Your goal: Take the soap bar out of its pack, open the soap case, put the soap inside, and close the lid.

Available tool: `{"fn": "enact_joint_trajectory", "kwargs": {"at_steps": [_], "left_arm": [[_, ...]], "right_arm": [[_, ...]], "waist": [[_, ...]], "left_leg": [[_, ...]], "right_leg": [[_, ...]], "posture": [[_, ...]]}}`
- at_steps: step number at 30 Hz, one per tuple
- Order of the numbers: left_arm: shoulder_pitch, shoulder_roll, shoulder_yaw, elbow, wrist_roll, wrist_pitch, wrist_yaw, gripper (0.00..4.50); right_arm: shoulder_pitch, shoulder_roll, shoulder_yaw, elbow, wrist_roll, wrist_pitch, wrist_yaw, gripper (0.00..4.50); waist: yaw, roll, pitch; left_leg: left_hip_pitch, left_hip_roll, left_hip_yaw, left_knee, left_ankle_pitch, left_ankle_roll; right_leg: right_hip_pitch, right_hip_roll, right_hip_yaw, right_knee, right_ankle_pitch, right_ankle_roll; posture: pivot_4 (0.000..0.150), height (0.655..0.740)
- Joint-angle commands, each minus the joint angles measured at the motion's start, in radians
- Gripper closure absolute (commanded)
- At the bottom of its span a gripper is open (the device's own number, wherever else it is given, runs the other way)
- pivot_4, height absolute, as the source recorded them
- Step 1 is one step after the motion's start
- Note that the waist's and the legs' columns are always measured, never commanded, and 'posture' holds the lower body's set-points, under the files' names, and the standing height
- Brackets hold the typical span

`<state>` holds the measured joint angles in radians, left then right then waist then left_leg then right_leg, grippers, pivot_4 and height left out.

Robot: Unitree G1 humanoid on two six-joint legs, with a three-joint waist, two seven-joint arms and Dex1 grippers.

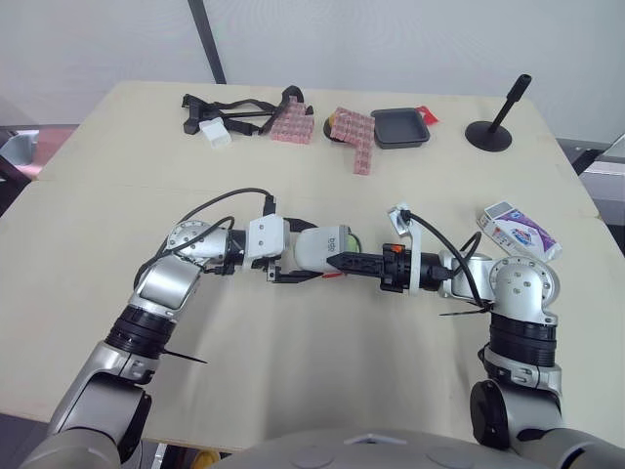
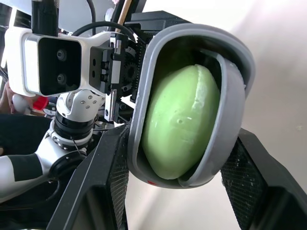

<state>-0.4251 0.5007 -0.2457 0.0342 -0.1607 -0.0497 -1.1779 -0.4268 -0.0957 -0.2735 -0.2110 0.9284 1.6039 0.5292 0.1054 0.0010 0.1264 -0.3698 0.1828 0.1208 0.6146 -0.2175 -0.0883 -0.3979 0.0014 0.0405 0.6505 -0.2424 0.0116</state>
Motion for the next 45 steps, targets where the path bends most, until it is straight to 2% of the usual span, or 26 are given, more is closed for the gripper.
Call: {"fn": "enact_joint_trajectory", "kwargs": {"at_steps": [1, 10, 16, 20, 23, 27, 30, 33, 36, 45], "left_arm": [[-0.003, 0.01, 0.0, -0.026, -0.036, 0.041, -0.022, 0.03], [-0.012, 0.035, 0.012, 0.001, -0.016, 0.021, -0.023, 0.02], [0.007, 0.12, 0.029, -0.011, -0.024, 0.066, -0.044, 0.02], [0.001, 0.141, 0.062, -0.005, -0.036, 0.069, -0.02, 0.02], [-0.014, 0.133, 0.088, 0.004, -0.049, 0.107, 0.012, 0.02], [-0.038, 0.12, 0.106, -0.045, -0.151, 0.319, 0.014, 0.02], [-0.05, 0.093, 0.119, -0.093, -0.192, 0.376, 0.04, 0.02], [-0.067, 0.062, 0.119, -0.115, -0.22, 0.413, 0.057, 0.02], [-0.08, 0.029, 0.089, -0.123, -0.204, 0.403, 0.074, 0.02], [-0.111, -0.052, -0.009, -0.097, -0.138, 0.356, 0.081, 0.02]], "right_arm": [[-0.016, 0.015, 0.013, -0.029, 0.057, 0.003, 0.015, 2.28], [-0.024, 0.007, -0.002, -0.012, 0.062, -0.024, -0.002, 2.28], [-0.051, -0.096, -0.015, 0.026, 0.033, -0.113, 0.012, 2.28], [-0.111, -0.196, 0.0, 0.063, -0.013, -0.234, 0.046, 2.28], [-0.158, -0.325, 0.117, 0.017, -0.103, -0.35, 0.111, 2.28], [-0.222, -0.524, 0.31, -0.064, -0.228, -0.488, 0.246, 2.28], [-0.284, -0.711, 0.523, -0.132, -0.397, -0.624, 0.382, 2.28], [-0.328, -0.82, 0.668, -0.153, -0.553, -0.77, 0.474, 2.28], [-0.361, -0.849, 0.754, -0.17, -0.657, -0.852, 0.524, 2.28], [-0.389, -0.794, 0.843, -0.215, -0.78, -0.886, 0.585, 2.28]], "waist": [[0.0, 0.0, 0.0], [0.0, 0.0, 0.0], [-0.001, 0.0, 0.0], [-0.001, 0.001, 0.0], [-0.001, 0.001, 0.0], [0.001, 0.001, 0.001], [0.002, 0.001, 0.001], [0.003, 0.0, 0.001], [-0.001, 0.0, 0.001], [-0.009, 0.0, 0.001]], "left_leg": [[0.0, 0.0, 0.0, 0.0, 0.0, 0.0], [0.0, 0.0, 0.0, 0.0, 0.0, 0.0], [0.001, 0.0, 0.0, -0.001, 0.0, 0.0], [0.001, 0.0, 0.0, -0.001, 0.0, 0.0], [0.0, 0.0, 0.0, -0.001, 0.0, 0.0], [-0.002, 0.0, 0.0, -0.001, 0.0, 0.0], [-0.004, 0.0, 0.0, -0.001, 0.0, -0.001], [-0.004, 0.0, -0.001, -0.001, 0.0, -0.001], [-0.005, 0.0, 0.0, -0.001, -0.001, -0.001], [-0.005, 0.0, 0.0, 0.0, 0.0, 0.0]], "right_leg": [[0.0, 0.0, 0.0, 0.0, 0.0, 0.0], [0.0, 0.0, 0.0, 0.0, 0.0, 0.0], [0.0, 0.0, 0.0, 0.0, 0.0, 0.0], [0.0, 0.0, 0.0, 0.0, 0.0, 0.0], [0.0, 0.0, 0.0, 0.001, 0.0, 0.0], [0.0, 0.001, 0.0, 0.0, 0.0, 0.0], [0.0, 0.001, 0.0, -0.001, 0.0, 0.0], [0.002, 0.001, 0.0, -0.001, 0.0, 0.0], [0.002, 0.001, 0.001, -0.001, 0.0, 0.0], [0.002, 0.002, 0.001, 0.0, 0.0, 0.0]], "posture": [[0.15, 0.74], [0.15, 0.74], [0.15, 0.74], [0.15, 0.74], [0.15, 0.74], [0.15, 0.74], [0.15, 0.74], [0.15, 0.74], [0.15, 0.74], [0.15, 0.74]]}}
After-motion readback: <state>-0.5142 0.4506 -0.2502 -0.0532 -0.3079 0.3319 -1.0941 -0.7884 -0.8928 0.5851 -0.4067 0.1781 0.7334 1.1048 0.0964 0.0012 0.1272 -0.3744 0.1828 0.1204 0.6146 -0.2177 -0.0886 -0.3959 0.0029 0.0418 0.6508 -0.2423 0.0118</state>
